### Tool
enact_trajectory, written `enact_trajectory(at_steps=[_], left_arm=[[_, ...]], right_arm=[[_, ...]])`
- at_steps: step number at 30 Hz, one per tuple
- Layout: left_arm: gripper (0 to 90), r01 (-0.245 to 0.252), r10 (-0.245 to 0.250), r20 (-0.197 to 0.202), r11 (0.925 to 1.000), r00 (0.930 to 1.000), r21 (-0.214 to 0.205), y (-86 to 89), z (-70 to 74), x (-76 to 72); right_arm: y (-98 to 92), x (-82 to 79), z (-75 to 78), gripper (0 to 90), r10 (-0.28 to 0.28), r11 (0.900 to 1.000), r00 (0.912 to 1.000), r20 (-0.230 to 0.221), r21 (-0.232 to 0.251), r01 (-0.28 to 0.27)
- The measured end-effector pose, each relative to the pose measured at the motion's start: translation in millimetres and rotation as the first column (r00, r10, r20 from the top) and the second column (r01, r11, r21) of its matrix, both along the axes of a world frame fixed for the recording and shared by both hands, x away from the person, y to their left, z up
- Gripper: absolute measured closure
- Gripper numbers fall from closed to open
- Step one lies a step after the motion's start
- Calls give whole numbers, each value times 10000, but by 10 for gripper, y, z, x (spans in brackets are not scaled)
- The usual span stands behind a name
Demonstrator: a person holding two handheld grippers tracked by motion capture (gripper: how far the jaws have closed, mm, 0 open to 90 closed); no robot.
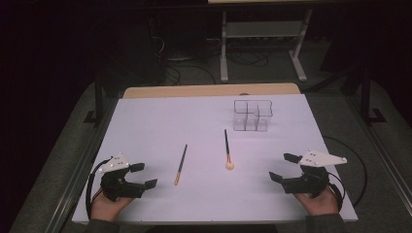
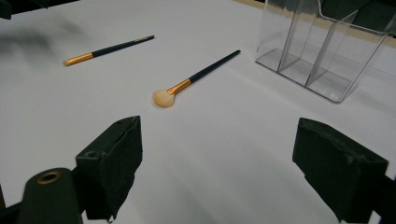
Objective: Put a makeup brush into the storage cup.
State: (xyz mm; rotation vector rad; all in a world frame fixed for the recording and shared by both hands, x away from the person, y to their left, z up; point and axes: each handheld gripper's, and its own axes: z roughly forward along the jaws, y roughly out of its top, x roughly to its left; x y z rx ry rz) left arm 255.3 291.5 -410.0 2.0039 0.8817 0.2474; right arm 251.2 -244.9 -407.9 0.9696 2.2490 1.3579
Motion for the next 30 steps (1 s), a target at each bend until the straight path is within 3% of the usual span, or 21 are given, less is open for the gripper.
enact_trajectory(at_steps=[14,19,21,30], left_arm=[[176,-62,62,-7,9999,10000,-118,-6,13,5],[175,-85,85,159,10000,9998,-17,13,52,3],[175,-155,157,130,9998,9998,-160,12,54,2],[174,-27,26,250,10000,9997,29,-28,88,2]], right_arm=[[-18,10,-27,151,-21,9999,10000,-81,-118,20],[-26,6,-30,151,-32,9999,10000,-85,-154,30],[-29,0,-31,151,-64,9999,9999,-142,-129,62],[-29,-6,-37,151,-92,9998,9999,-113,-195,89]])
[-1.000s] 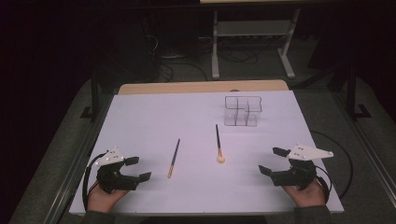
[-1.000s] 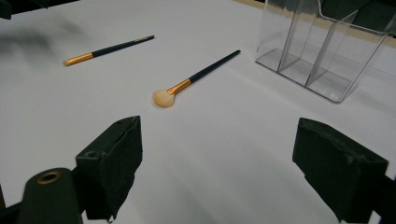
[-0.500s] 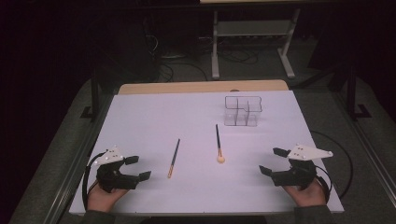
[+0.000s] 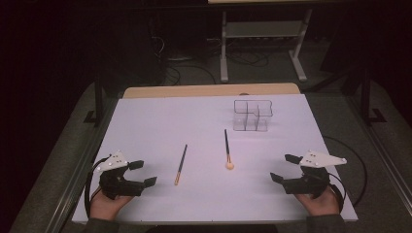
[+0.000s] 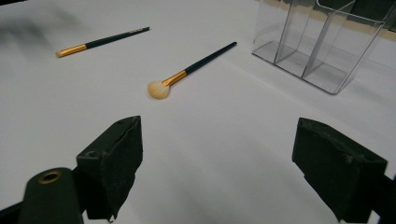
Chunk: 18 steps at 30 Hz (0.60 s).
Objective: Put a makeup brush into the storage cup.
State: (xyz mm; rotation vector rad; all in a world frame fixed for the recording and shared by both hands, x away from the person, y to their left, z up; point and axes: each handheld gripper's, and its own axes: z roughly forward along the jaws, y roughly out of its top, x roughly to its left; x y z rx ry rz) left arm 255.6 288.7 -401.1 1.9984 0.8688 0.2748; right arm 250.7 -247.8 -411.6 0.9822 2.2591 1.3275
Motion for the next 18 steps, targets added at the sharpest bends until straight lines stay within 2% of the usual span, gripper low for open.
enact_trajectory(at_steps=[13,18], left_arm=[[184,-5,6,-79,10000,10000,71,-28,34,38],[186,-25,26,-122,10000,9999,57,-56,67,98]], right_arm=[[-26,8,-6,151,-157,9999,9999,-34,1,157],[-27,16,-17,151,-174,9998,9998,-81,-47,174]])
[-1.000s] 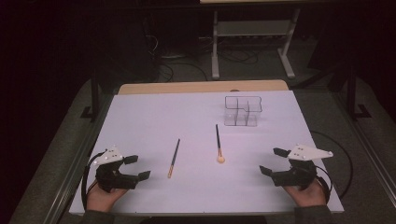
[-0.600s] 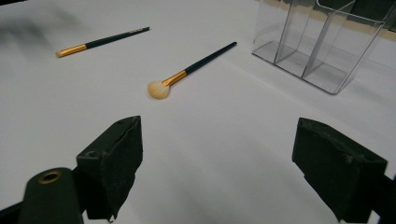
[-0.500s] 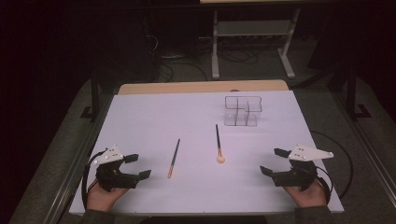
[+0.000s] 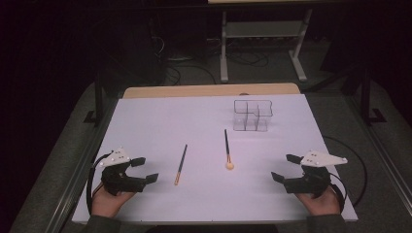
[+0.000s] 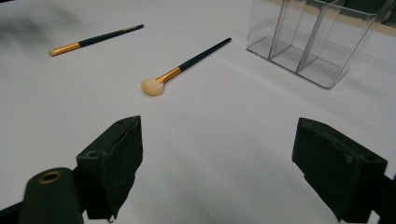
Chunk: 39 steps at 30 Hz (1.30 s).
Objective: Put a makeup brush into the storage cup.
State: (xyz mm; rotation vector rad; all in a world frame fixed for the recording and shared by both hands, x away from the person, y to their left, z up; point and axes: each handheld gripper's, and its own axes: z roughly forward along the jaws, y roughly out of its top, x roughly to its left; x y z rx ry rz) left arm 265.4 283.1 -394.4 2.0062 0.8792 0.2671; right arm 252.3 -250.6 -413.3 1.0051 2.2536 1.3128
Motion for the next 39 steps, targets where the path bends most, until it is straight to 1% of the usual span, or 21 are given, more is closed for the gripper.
enact_trajectory(at_steps=[1,2,3,5,6,8,9,11,15,16,18,19,22,23,24,27,29,31,32,33,39], left_arm=[[190,31,-31,-5,10000,10000,-2,-3,8,16],[190,32,-32,-63,10000,10000,-28,-7,14,24],[193,42,-42,-67,10000,10000,-7,-11,31,41],[214,51,-52,-44,9999,10000,-91,-19,69,69],[219,32,-33,-57,10000,10000,-59,-26,108,94],[219,6,-6,-61,10000,10000,-78,-36,128,114],[220,-5,5,-61,10000,10000,0,-42,142,134],[226,-56,55,-157,10000,9999,-72,-77,152,177],[235,69,-62,-407,9998,9992,160,-186,164,281],[236,154,-140,-476,9995,9988,287,-254,174,332],[239,178,-162,-505,9993,9986,324,-287,176,355],[242,229,-206,-534,9988,9984,429,-319,181,382],[250,302,-261,-664,9977,9975,613,-425,181,449],[261,305,-255,-767,9974,9967,653,-488,176,483],[264,305,-255,-767,9974,9967,653,-488,176,483],[276,279,-203,-972,9966,9951,775,-561,159,528],[298,447,-332,-1100,9937,9934,1033,-589,148,561],[307,355,-229,-1255,9944,9918,997,-629,133,577],[316,475,-319,-1304,9919,9909,1181,-630,134,590],[321,431,-275,-1327,9924,9908,1156,-647,127,595],[349,449,-229,-1557,9893,9875,1390,-709,94,622]], right_arm=[[-3,-2,-3,151,-44,10000,10000,-70,9,44],[-3,-2,-3,151,-44,10000,10000,-70,9,44],[-5,-2,-1,151,-60,10000,9999,-85,43,61],[-8,2,1,151,-96,9999,9999,-83,68,97],[-3,14,-5,151,-69,10000,9999,-95,19,69],[-2,16,-8,151,-55,10000,9999,-111,-18,55],[6,16,-8,151,-63,10000,9998,-187,-39,62],[12,25,-9,151,-21,10000,9999,-163,-73,20],[15,35,-13,151,-13,10000,9999,-154,-65,12],[4,33,-17,151,-16,10000,9998,-184,-59,15],[-1,34,-19,151,-7,10000,9998,-190,-50,6],[-5,35,-20,151,-21,10000,9997,-226,-34,20],[-11,39,-19,151,-15,10000,9998,-215,-30,15],[-13,40,-17,151,-14,10000,9998,-215,-39,13],[-13,40,-17,151,-14,10000,9998,-215,-39,13],[-20,40,-9,151,-13,10000,9999,-127,-42,13],[-26,37,-4,151,-27,10000,9999,-126,-16,27],[-31,40,-9,151,-23,10000,9999,-126,-14,22],[-33,42,-9,151,-17,10000,9999,-141,-10,17],[-34,40,-6,151,-40,10000,9999,-147,6,40],[-30,40,-1,150,-26,10000,9999,-136,-31,26]])
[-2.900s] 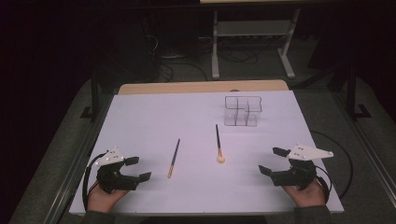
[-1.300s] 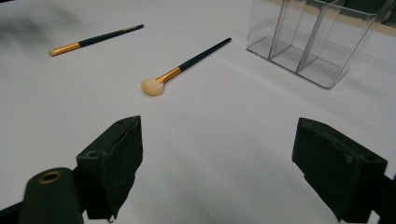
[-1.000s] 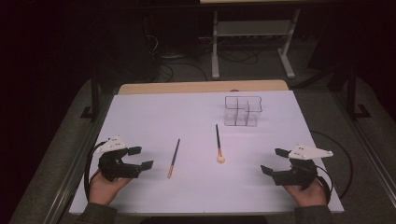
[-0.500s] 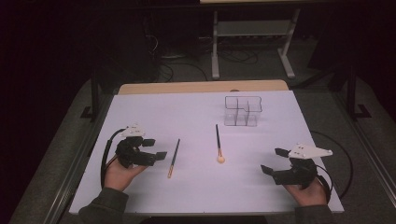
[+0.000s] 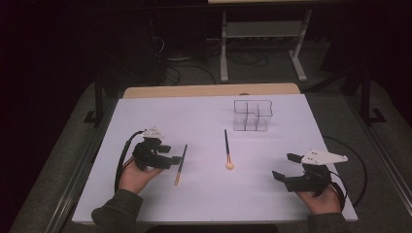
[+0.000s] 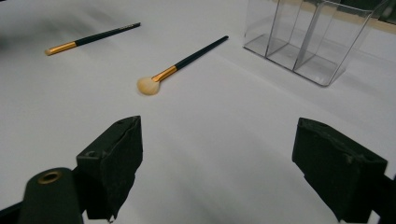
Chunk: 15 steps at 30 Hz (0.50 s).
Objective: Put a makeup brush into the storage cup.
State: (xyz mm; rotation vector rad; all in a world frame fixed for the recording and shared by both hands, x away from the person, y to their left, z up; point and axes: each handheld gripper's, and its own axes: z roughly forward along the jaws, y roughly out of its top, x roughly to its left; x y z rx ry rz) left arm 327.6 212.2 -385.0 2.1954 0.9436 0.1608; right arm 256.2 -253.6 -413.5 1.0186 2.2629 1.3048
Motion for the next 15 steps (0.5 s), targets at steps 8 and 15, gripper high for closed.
enact_trajectory(at_steps=[8,15], left_arm=[[380,68,-59,-272,9994,9996,334,-46,-42,47],[409,139,-116,-395,9983,9992,569,-95,-83,76]], right_arm=[[-1,11,-6,149,16,10000,10000,21,12,-16],[0,13,-4,149,23,10000,10000,4,13,-23]])
